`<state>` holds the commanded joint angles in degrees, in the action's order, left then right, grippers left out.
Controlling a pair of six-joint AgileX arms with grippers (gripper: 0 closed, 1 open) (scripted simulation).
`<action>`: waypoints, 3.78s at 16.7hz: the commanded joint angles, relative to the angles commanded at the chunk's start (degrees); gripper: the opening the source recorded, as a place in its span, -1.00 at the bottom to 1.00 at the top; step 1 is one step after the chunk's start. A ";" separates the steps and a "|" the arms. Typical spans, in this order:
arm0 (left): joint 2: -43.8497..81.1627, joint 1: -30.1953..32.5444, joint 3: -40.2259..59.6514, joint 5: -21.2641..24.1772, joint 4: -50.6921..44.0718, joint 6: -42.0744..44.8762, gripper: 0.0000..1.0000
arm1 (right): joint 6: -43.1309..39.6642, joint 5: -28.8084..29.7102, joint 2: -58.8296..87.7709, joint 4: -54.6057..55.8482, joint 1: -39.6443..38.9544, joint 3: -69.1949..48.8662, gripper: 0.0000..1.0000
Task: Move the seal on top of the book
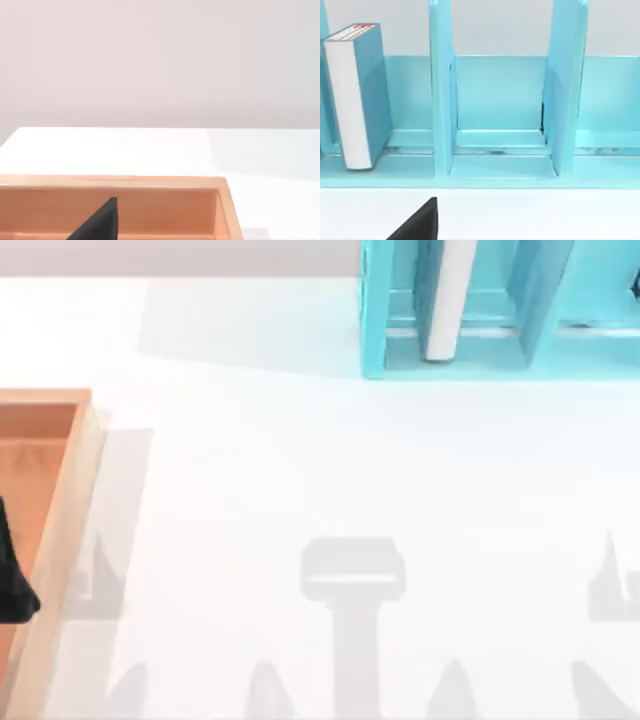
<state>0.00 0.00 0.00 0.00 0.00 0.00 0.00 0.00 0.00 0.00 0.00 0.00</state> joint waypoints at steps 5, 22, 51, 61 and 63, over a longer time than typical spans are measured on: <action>0.00 0.00 0.00 0.00 0.00 0.00 1.00 | 0.13 1.85 3.46 3.36 -0.32 -3.07 1.00; 0.00 0.00 0.00 0.00 0.00 0.00 1.00 | 1.85 28.86 94.06 66.83 -18.08 -51.55 1.00; 0.00 0.00 0.00 0.00 0.00 0.00 1.00 | 0.76 27.52 145.03 60.86 -23.75 -84.25 1.00; 0.00 0.00 0.00 0.00 0.00 0.00 1.00 | 0.77 27.25 145.39 60.23 -23.47 -85.18 0.25; 0.00 0.00 0.00 0.00 0.00 0.00 1.00 | 0.77 27.25 145.39 60.23 -23.47 -85.18 -0.06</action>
<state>0.00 0.00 0.00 0.00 0.00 0.00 0.77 27.25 145.39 60.23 -23.47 -85.18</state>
